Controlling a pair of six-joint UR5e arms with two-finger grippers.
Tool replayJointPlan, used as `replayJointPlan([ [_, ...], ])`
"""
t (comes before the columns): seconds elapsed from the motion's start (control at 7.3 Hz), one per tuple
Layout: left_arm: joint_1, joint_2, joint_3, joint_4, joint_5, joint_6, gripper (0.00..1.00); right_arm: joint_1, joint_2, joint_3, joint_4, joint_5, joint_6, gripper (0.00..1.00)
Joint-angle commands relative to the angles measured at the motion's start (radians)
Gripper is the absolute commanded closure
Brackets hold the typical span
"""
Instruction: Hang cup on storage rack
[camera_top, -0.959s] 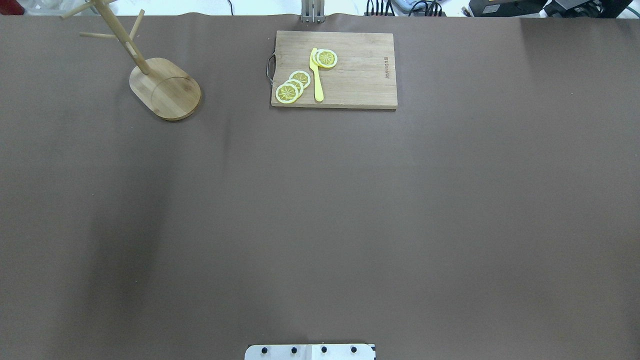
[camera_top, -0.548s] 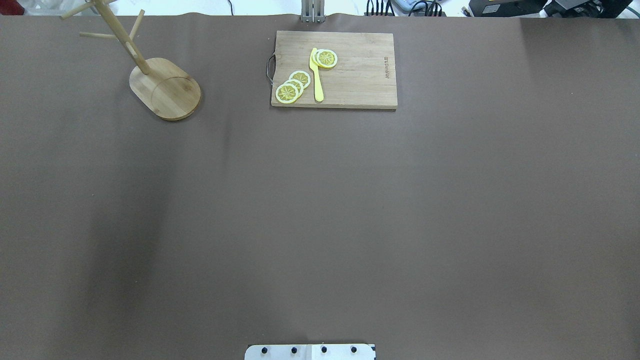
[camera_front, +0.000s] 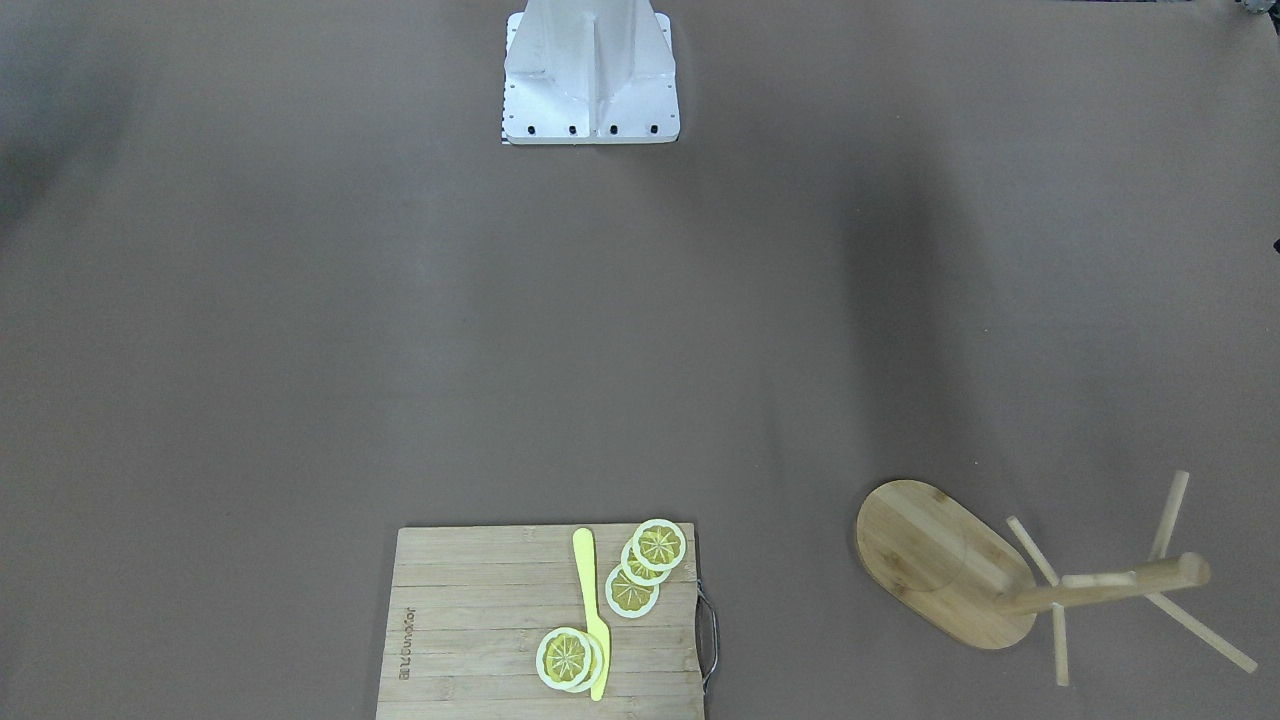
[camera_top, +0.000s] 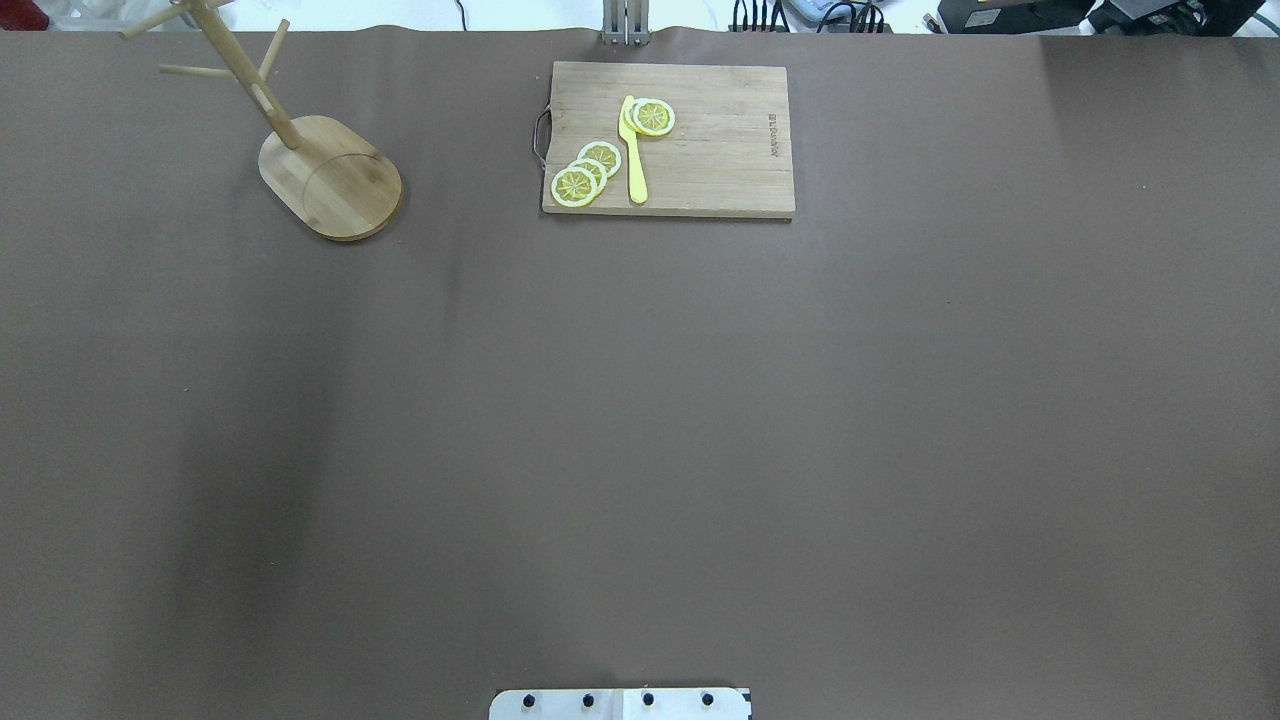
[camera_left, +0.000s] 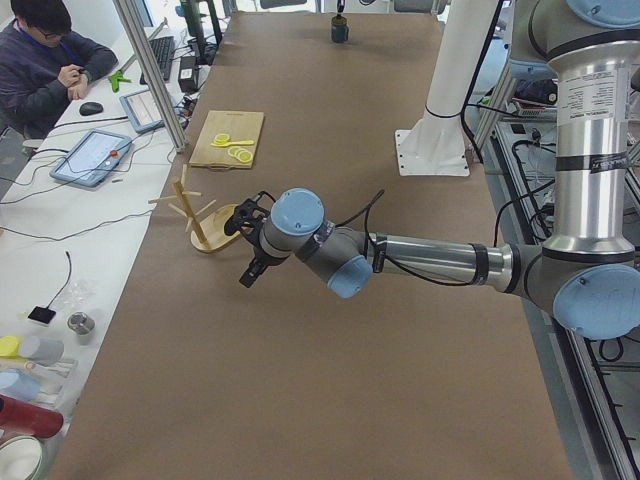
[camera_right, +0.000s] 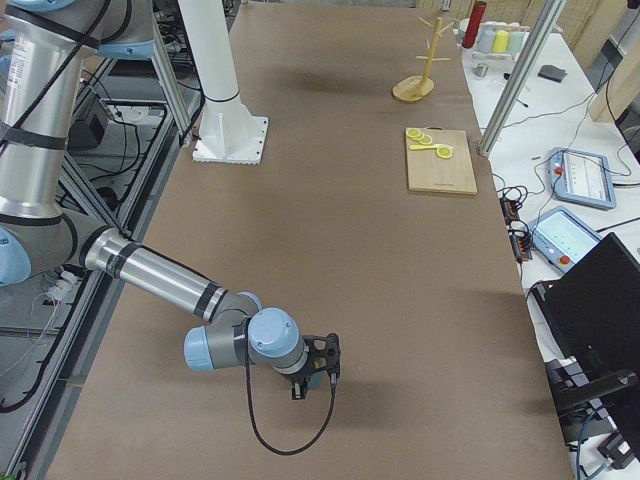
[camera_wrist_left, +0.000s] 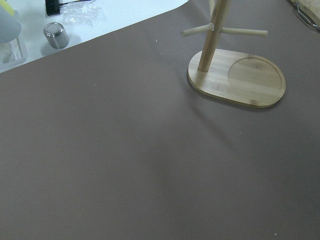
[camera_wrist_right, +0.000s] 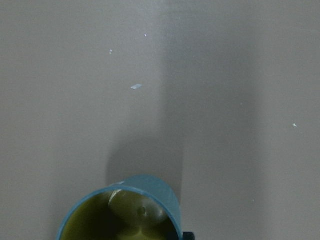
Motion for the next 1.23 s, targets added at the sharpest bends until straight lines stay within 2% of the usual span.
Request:
replayJointPlan([
  [0.0,0.000,0.001,-0.002,0.000,-0.001,0.000,0.01,0.007,0.059,0.025,-0.066,0.058,0.016,1.00],
  [0.27,0.000,0.001,0.000,0.000,-0.001,0.000,0.01,0.007,0.111,0.089,-0.107,0.087,0.190,1.00],
  [0.55,0.000,-0.006,-0.002,0.003,-0.001,0.000,0.01,-0.005,0.166,0.158,-0.107,0.162,0.410,1.00],
  [0.96,0.000,-0.006,0.002,0.006,-0.001,0.000,0.01,-0.158,0.301,0.240,-0.105,0.143,0.602,1.00],
  [1.1,0.000,-0.006,0.003,0.008,-0.001,0.000,0.01,-0.233,0.319,0.282,-0.107,0.094,0.685,1.00],
])
